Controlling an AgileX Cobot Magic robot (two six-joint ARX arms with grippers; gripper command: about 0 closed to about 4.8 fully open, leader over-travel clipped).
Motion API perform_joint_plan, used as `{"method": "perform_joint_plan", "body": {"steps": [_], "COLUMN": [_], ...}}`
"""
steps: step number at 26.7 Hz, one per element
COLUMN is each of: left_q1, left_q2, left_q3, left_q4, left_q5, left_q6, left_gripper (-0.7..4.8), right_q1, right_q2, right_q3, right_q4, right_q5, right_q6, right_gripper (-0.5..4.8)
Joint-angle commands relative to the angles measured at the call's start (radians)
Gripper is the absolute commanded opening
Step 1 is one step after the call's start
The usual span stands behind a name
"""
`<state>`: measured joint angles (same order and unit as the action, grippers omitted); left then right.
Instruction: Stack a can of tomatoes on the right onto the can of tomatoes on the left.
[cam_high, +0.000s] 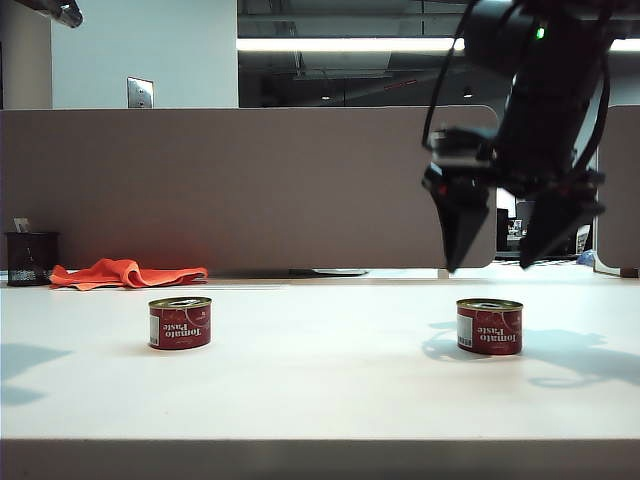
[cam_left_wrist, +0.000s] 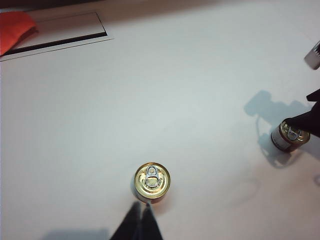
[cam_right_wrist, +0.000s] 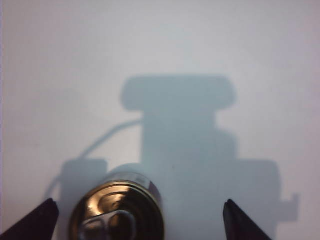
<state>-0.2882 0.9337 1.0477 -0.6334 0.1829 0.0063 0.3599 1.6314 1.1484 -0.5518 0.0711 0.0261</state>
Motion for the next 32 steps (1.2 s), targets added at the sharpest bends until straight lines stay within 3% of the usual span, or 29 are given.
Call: {"method": "perform_joint_plan", "body": {"steps": [1, 22, 25, 32], "left_q1": [0.0, 0.0, 0.0, 0.0], "left_q2": [-0.003, -0.004, -0.005, -0.005], "left_q3": [0.004, 0.004, 0.008, 0.043], "left_q4": [-0.002, -0.008, -0.008, 0.011], "left_q5": [0.005, 0.003, -0.032, -0.13], "left_q6": [-0.003, 0.013, 0.012, 0.013], "left_gripper": [-0.05, -0.05, -0.05, -0.05], "right_q1": [0.001, 0.001, 0.001, 0.001], "right_q2": [0.032, 0.098, 0.111, 0.116], "right_q3": [0.005, 0.003, 0.003, 0.004], "right_q4": [0.008, -0.028, -0.032, -0.027], "right_q5": [0.001, -0.06, -0.077, -0.072], "right_q6": [0.0, 0.009, 0.009, 0.009], "right_gripper": [4.79, 4.79, 4.76, 3.54]}}
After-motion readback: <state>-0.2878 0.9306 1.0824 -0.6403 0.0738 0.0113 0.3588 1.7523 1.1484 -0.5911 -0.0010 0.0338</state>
